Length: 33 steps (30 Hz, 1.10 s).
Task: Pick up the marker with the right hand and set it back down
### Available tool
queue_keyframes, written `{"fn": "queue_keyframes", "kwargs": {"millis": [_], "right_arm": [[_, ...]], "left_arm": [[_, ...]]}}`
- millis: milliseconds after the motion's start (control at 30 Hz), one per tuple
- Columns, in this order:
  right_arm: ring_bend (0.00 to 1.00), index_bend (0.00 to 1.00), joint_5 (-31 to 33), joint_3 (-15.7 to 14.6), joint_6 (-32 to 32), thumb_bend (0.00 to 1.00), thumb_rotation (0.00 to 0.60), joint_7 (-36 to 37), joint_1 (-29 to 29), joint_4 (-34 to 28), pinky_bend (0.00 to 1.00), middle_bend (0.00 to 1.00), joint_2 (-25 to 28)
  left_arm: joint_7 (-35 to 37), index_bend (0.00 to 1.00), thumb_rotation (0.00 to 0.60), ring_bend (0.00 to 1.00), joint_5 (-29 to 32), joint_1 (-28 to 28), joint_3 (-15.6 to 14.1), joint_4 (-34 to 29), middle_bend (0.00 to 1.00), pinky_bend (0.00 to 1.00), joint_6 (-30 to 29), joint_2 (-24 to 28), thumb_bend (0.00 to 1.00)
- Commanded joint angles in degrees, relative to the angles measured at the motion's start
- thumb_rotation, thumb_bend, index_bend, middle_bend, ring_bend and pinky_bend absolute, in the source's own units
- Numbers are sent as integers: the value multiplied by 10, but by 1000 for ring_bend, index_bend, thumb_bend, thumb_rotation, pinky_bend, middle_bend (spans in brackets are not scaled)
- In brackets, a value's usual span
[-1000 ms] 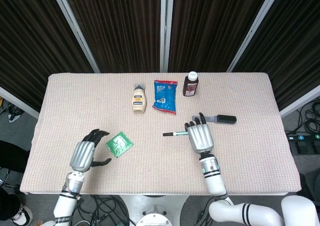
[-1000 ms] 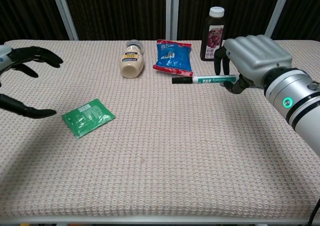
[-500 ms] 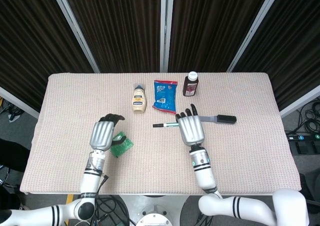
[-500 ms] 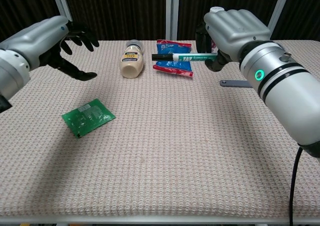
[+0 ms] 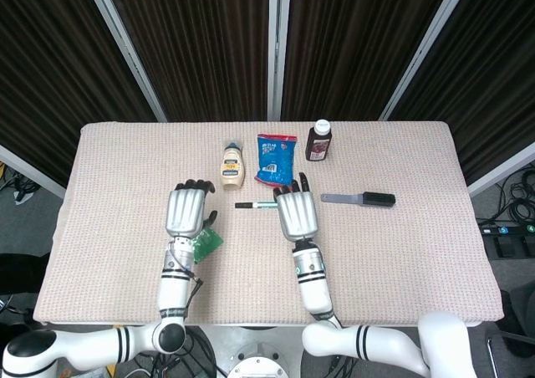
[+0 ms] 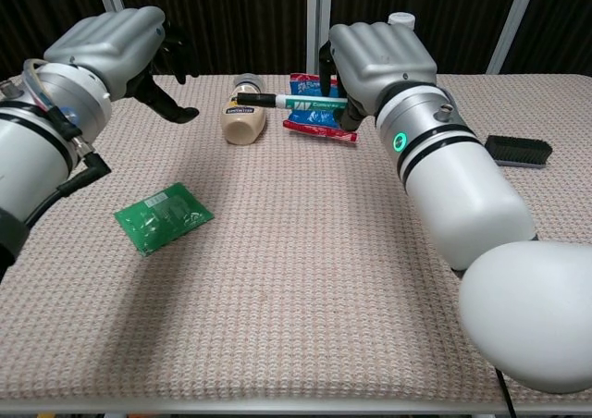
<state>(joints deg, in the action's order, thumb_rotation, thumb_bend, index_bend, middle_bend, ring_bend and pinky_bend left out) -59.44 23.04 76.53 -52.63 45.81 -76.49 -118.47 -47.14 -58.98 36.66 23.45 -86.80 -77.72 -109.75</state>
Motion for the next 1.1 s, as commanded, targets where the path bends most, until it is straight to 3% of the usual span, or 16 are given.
{"fn": "queue_keyframes", "kwargs": {"millis": [33, 200, 1100], "right_arm": [[282, 626, 2, 5, 2, 344, 600, 0, 9, 13, 153, 588, -11], [282, 626, 9, 10, -1, 345, 600, -9, 22, 35, 153, 588, -28], [288, 629, 12, 29, 5, 348, 600, -14, 60, 109, 153, 589, -95]], "left_arm": [[-6, 438, 600, 354, -5, 8, -9, 14, 428, 427, -2, -5, 234], [-11, 487, 600, 398, -13, 17, -23, 32, 477, 468, -10, -12, 244], [-80, 522, 600, 438, -27, 60, -45, 81, 510, 507, -21, -40, 269]]}}
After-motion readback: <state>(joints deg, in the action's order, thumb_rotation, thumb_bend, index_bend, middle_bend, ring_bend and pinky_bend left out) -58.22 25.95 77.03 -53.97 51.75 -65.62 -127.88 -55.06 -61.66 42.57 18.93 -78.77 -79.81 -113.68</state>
